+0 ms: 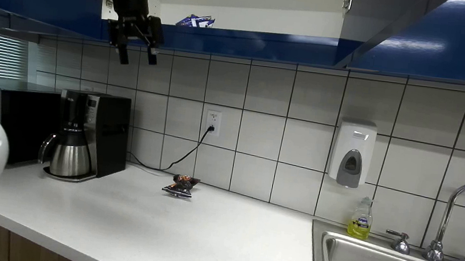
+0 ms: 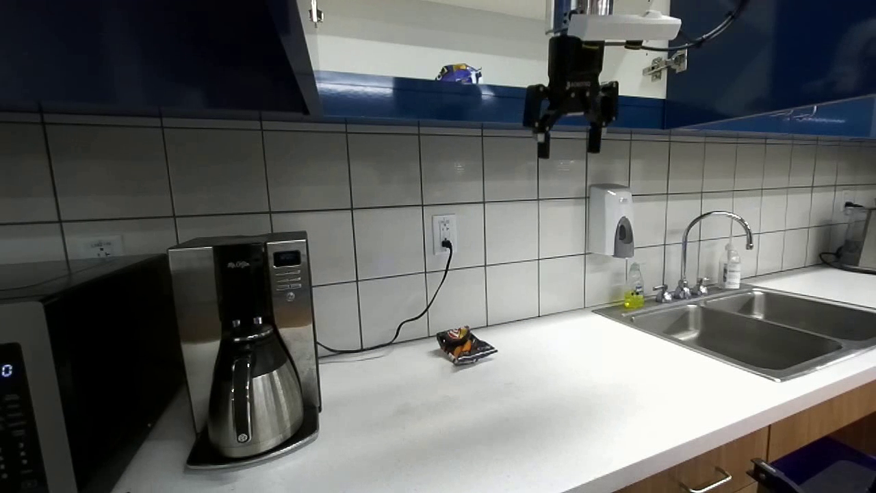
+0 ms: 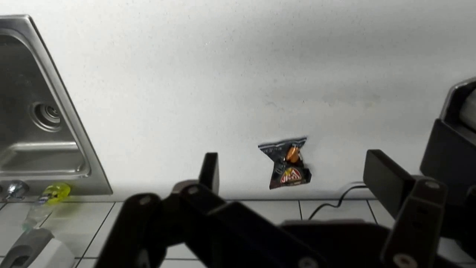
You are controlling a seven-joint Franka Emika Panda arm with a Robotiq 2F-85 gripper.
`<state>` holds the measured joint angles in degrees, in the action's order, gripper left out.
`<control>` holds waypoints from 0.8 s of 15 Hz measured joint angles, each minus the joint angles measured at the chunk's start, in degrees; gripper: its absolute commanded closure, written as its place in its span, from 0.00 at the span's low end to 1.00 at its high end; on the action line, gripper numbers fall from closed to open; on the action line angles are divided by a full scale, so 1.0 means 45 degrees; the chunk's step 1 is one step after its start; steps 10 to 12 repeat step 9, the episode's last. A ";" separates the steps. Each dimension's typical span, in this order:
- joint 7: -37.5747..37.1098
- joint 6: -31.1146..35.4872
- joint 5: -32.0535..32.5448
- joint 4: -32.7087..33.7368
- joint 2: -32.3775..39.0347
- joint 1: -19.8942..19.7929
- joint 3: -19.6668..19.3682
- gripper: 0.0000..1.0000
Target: Put the blue packet in the top cabinet
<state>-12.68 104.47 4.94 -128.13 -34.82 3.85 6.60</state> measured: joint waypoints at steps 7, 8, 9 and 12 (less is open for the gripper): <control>0.0304 0.0031 0.0000 -0.2075 0.0090 0.0011 0.0008 0.00; 0.0343 0.0031 0.0000 -0.2250 0.0134 0.0024 0.0013 0.00; 0.0364 0.0031 0.0000 -0.2337 0.0169 0.0034 0.0017 0.00; 0.0364 0.0031 0.0000 -0.2337 0.0169 0.0034 0.0017 0.00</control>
